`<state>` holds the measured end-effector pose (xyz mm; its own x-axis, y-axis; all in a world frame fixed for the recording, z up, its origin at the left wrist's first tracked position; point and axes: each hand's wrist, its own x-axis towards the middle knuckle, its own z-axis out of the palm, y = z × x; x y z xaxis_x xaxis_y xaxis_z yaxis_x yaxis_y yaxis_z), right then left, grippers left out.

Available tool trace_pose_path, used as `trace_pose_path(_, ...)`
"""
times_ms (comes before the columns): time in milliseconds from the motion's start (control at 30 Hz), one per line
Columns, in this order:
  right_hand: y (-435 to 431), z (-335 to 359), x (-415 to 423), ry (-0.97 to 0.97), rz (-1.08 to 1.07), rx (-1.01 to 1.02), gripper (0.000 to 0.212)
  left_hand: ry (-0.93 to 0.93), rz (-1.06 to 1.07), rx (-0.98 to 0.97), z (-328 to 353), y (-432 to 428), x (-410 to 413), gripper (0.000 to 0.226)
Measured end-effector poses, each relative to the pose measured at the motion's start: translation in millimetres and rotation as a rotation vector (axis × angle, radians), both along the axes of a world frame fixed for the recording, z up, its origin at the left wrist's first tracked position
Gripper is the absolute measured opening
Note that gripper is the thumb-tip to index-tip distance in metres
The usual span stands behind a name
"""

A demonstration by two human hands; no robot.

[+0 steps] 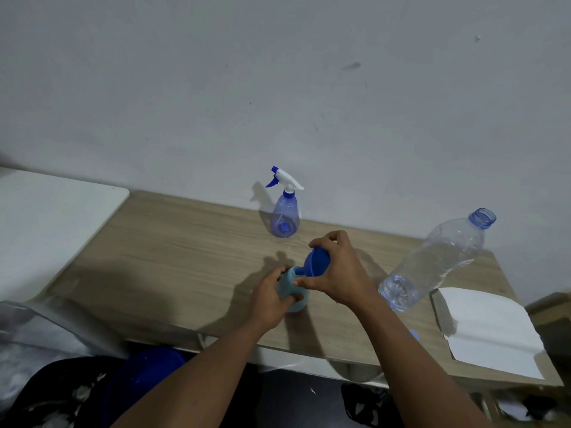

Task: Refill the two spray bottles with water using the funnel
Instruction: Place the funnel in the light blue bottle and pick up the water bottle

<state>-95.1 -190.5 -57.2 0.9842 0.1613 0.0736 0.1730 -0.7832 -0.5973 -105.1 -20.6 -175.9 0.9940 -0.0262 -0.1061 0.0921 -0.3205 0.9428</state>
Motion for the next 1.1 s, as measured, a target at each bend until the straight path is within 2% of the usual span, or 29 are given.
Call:
trace_pose_path(100, 9.7, 8.9, 5.9, -0.019, 0.068, -0.153, 0.095, 0.008, -0.002, -0.026, 1.8, 0.4, -1.0, 0.063)
trace_pose_path(167, 17.6, 13.6, 8.2, -0.027, 0.103, -0.181, 0.104, 0.011, -0.007, -0.049, 3.9, 0.5, -1.3, 0.063)
trace_pose_path(333, 31.5, 18.0, 7.8, -0.022, 0.132, -0.165, 0.113, 0.019, -0.014, -0.085, 2.7, 1.1, -2.2, 0.055)
trace_pose_path(600, 29.1, 19.4, 2.2, -0.016, 0.125, -0.073, 0.117, 0.027, 0.006, -0.085, 7.7, 0.0, -4.3, 0.053)
trace_pose_path(733, 16.3, 10.5, -8.1, -0.025, -0.022, 0.229, 0.105, 0.015, 0.008, -0.005, 11.2, -0.1, -5.6, 0.048)
trace_pose_path(833, -4.7, -12.4, -17.0, -0.072, -0.242, 0.414, 0.08, -0.034, 0.016, 0.041, 10.8, 0.9, -5.1, 0.058)
trace_pose_path(933, -34.1, -37.3, -31.6, -0.103, -0.428, 0.487, 0.05, -0.052, 0.028, 0.011, 12.1, -1.5, -8.2, 0.06)
trace_pose_path(1100, -85.4, -57.6, -61.7, -0.161, -0.821, 0.567, 0.026, -0.026, 0.066, -0.004, 11.3, -6.8, -10.0, 0.063)
